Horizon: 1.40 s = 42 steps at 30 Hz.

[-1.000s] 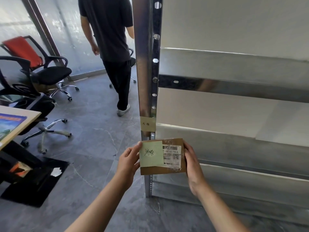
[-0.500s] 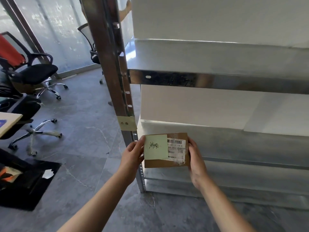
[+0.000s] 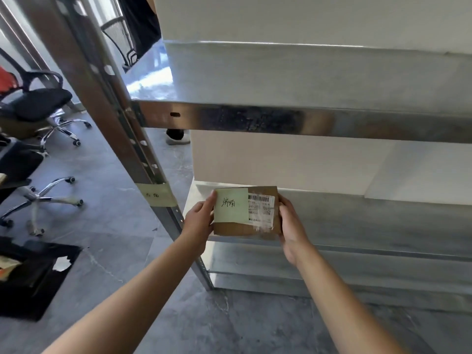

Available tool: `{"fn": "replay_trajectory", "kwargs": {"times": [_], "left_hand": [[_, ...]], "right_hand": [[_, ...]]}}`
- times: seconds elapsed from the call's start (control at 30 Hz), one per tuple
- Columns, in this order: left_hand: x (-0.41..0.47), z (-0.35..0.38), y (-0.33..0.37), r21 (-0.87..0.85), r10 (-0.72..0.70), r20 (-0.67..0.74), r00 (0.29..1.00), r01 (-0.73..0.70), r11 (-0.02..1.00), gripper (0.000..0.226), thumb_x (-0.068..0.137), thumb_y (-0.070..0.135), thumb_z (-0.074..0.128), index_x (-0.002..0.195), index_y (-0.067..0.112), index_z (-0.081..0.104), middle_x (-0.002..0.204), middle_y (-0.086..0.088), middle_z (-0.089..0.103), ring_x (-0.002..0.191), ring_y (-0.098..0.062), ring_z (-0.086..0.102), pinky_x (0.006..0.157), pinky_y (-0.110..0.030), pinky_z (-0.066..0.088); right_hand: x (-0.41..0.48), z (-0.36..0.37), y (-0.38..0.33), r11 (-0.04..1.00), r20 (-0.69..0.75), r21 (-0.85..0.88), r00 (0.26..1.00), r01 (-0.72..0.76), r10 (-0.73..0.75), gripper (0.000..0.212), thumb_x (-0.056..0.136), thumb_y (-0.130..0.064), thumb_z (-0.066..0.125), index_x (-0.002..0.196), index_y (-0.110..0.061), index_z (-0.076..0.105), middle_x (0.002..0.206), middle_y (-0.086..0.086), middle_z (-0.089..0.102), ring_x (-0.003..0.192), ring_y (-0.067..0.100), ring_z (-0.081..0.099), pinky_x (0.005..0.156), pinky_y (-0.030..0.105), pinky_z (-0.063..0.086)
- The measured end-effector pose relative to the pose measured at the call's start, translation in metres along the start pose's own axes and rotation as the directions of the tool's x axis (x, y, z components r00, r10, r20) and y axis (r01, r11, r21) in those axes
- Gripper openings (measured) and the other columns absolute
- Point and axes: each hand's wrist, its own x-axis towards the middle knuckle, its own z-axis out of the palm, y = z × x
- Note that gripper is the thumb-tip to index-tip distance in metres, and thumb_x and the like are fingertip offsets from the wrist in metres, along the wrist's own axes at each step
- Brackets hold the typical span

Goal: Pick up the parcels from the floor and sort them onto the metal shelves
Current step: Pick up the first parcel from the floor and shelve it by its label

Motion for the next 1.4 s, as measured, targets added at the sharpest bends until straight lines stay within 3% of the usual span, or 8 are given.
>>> {"fn": "replay_trajectory", "kwargs": {"times": [0.3, 0.43, 0.57, 0.77, 0.93, 1.07, 1.13, 1.4], "left_hand": [[0.028, 0.014, -0.001, 0.086, 0.018, -0.120, 0.993, -0.008, 0.996, 0.052, 0.096, 0.067, 0.043, 0.104, 0.023, 0.069, 0.119, -0.004, 0.073, 0.109, -0.029, 0.070, 0.102, -0.049, 0.054], [0.036, 0.014, -0.006, 0.100, -0.016, -0.176, 0.984, 0.034, 0.994, 0.053, 0.103, 0.060, 0.031, 0.102, 0.022, 0.068, 0.121, -0.007, 0.071, 0.114, -0.031, 0.067, 0.104, -0.050, 0.052], [0.045, 0.015, -0.012, 0.187, -0.007, -0.211, 0.977, 0.047, 0.981, 0.050, 0.106, 0.054, 0.026, 0.105, 0.025, 0.067, 0.124, -0.008, 0.068, 0.118, -0.030, 0.062, 0.109, -0.048, 0.048], [0.061, 0.018, -0.023, 0.313, 0.060, -0.257, 0.965, 0.024, 0.949, 0.041, 0.106, 0.047, 0.029, 0.106, 0.020, 0.060, 0.089, 0.005, 0.058, 0.081, -0.011, 0.054, 0.072, -0.033, 0.040], [0.065, 0.019, -0.024, 0.332, 0.034, -0.223, 0.974, 0.043, 0.942, 0.041, 0.107, 0.045, 0.026, 0.113, 0.017, 0.054, 0.095, 0.000, 0.056, 0.088, -0.018, 0.051, 0.083, -0.036, 0.035], [0.059, 0.018, -0.019, 0.391, 0.028, -0.135, 0.990, 0.027, 0.920, 0.053, 0.108, 0.047, 0.024, 0.134, 0.013, 0.054, 0.116, -0.003, 0.053, 0.106, -0.022, 0.049, 0.089, -0.036, 0.036], [0.055, 0.016, -0.018, 0.420, 0.021, -0.083, 0.996, 0.016, 0.907, 0.054, 0.108, 0.047, 0.024, 0.136, 0.012, 0.054, 0.117, -0.002, 0.054, 0.106, -0.021, 0.050, 0.089, -0.033, 0.036], [0.012, 0.016, -0.011, 0.580, 0.331, 0.019, 0.943, -0.281, 0.765, 0.049, 0.109, 0.045, 0.020, 0.111, 0.019, 0.062, 0.092, 0.008, 0.061, 0.084, -0.006, 0.056, 0.068, -0.023, 0.040]], "right_hand": [[0.030, 0.002, 0.006, 0.992, -0.002, 0.070, 0.994, -0.109, 0.109, 0.035, 0.105, -0.025, 0.041, 0.136, -0.029, 0.055, 0.123, 0.006, 0.073, 0.115, 0.026, 0.068, 0.093, 0.045, 0.057], [0.039, 0.005, 0.009, 0.989, 0.015, 0.060, 0.991, -0.137, 0.136, 0.039, 0.105, -0.020, 0.037, 0.139, -0.020, 0.056, 0.127, 0.012, 0.070, 0.120, 0.033, 0.065, 0.104, 0.058, 0.050], [0.044, 0.007, 0.009, 0.985, 0.048, 0.065, 0.987, -0.158, 0.155, 0.037, 0.107, -0.024, 0.039, 0.141, -0.021, 0.053, 0.131, 0.013, 0.068, 0.122, 0.032, 0.064, 0.106, 0.056, 0.048], [0.053, 0.011, 0.016, 0.985, 0.056, 0.037, 0.984, -0.170, 0.168, 0.039, 0.110, -0.033, 0.031, 0.144, -0.023, 0.048, 0.137, 0.010, 0.064, 0.128, 0.029, 0.059, 0.110, 0.055, 0.044], [0.057, 0.013, 0.018, 0.984, 0.043, -0.017, 0.983, -0.178, 0.179, 0.047, 0.110, -0.039, 0.024, 0.140, -0.021, 0.055, 0.136, 0.009, 0.065, 0.128, 0.029, 0.060, 0.110, 0.054, 0.045], [0.054, 0.012, 0.016, 0.973, -0.016, -0.050, 0.974, -0.226, 0.226, 0.046, 0.103, -0.046, 0.037, 0.097, -0.031, 0.080, 0.102, -0.001, 0.080, 0.100, 0.019, 0.073, 0.085, 0.038, 0.059], [0.048, 0.009, 0.017, 0.961, -0.065, -0.037, 0.960, -0.274, 0.271, 0.051, 0.100, -0.047, 0.039, 0.080, -0.027, 0.081, 0.094, -0.001, 0.081, 0.097, 0.020, 0.072, 0.090, 0.039, 0.057], [0.006, 0.013, 0.007, 0.982, -0.281, -0.127, 0.954, -0.143, 0.102, 0.050, 0.108, -0.042, 0.030, 0.145, -0.016, 0.053, 0.152, 0.006, 0.050, 0.140, 0.025, 0.045, 0.114, 0.038, 0.034]]}}
